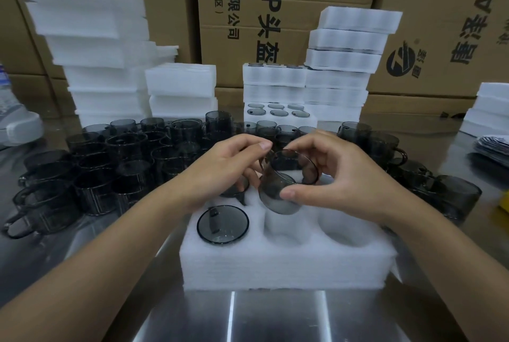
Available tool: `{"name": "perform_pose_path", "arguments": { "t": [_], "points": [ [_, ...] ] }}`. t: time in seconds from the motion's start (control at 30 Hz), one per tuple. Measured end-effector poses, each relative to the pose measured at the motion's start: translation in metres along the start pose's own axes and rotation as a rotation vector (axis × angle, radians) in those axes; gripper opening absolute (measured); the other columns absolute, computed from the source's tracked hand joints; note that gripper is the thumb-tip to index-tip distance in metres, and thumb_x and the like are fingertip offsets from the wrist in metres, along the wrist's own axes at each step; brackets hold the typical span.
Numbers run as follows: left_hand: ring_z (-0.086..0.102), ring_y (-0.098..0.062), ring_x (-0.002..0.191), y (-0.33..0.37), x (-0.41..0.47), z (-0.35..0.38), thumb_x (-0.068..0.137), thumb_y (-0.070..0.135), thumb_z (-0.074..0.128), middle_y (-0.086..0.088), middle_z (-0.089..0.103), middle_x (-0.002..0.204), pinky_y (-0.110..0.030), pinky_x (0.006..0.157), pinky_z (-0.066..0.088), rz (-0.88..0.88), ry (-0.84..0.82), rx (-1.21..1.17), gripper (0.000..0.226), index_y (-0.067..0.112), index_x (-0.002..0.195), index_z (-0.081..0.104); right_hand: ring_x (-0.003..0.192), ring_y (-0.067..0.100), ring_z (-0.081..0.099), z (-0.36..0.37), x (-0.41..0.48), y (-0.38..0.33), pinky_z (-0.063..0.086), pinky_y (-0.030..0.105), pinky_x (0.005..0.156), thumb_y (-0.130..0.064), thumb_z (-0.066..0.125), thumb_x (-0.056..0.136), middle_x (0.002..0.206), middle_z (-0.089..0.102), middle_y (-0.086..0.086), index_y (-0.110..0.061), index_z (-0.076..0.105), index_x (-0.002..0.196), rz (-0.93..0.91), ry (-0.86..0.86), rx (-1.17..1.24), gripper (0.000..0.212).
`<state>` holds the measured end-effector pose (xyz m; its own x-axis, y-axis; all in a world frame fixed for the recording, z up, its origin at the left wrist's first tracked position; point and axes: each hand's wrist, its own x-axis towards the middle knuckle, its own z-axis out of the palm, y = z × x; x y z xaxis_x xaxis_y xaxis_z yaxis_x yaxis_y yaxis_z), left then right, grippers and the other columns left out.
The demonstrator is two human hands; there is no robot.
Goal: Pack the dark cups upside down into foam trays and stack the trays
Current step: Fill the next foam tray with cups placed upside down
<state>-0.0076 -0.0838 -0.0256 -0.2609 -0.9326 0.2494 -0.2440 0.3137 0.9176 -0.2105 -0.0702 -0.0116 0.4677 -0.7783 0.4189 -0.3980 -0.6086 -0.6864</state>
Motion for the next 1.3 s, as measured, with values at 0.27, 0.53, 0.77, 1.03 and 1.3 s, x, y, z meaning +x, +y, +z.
{"name": "perform_pose_path", "arguments": {
  "t": [0.27,0.53,0.77,1.03,1.3],
  "points": [
    [0.06,0.005,0.106,0.005,-0.004,-0.008,0.082,0.055,0.06,0.014,0.069,0.111,-0.015,0.085,0.046,0.07,-0.126,0.192,0.039,0.039,0.117,0.057,0.072,0.001,0.056,-0.007,-0.004,-0.005,0.049,0.028,0.068,-0.056,0.08,0.053,0.083,0.06,-0.019,-0.04,0.061,0.1,0.01,-0.191,-0.024,0.053],
    [0.06,0.006,0.105,0.011,-0.008,-0.017,0.072,0.053,0.057,0.013,0.069,0.111,-0.01,0.087,0.045,0.081,-0.169,0.204,0.053,0.032,0.121,0.058,0.068,0.008,0.055,-0.004,-0.006,-0.008,0.05,0.034,0.065,-0.069,0.077,0.045,0.079,0.06,-0.014,-0.043,0.056,0.093,0.057,-0.309,-0.181,0.058],
    [0.057,0.004,0.089,0.011,-0.008,-0.02,0.059,0.061,0.068,0.024,0.064,0.111,-0.011,0.075,0.044,0.06,-0.303,0.384,0.068,0.045,0.123,0.051,0.063,-0.001,0.046,-0.003,-0.004,-0.004,0.038,0.02,0.059,-0.081,0.068,0.039,0.076,0.054,-0.018,-0.047,0.052,0.095,0.091,-0.358,-0.297,0.067],
    [0.048,0.011,0.082,0.01,-0.009,-0.02,0.052,0.068,0.068,0.034,0.055,0.106,-0.007,0.068,0.04,0.007,-0.38,0.478,0.073,0.057,0.119,0.045,0.062,0.002,0.047,-0.017,0.002,0.008,0.043,0.031,0.064,-0.074,0.068,0.057,0.067,0.053,-0.014,-0.039,0.062,0.088,0.157,-0.273,-0.14,0.048],
    [0.047,0.017,0.088,0.01,-0.01,-0.018,0.048,0.068,0.071,0.039,0.05,0.107,-0.005,0.069,0.04,-0.015,-0.411,0.517,0.073,0.062,0.115,0.044,0.059,0.003,0.044,-0.018,0.004,0.018,0.038,0.025,0.059,-0.07,0.075,0.05,0.061,0.049,-0.016,-0.034,0.062,0.078,0.227,-0.33,-0.176,0.047]
  ]
}}
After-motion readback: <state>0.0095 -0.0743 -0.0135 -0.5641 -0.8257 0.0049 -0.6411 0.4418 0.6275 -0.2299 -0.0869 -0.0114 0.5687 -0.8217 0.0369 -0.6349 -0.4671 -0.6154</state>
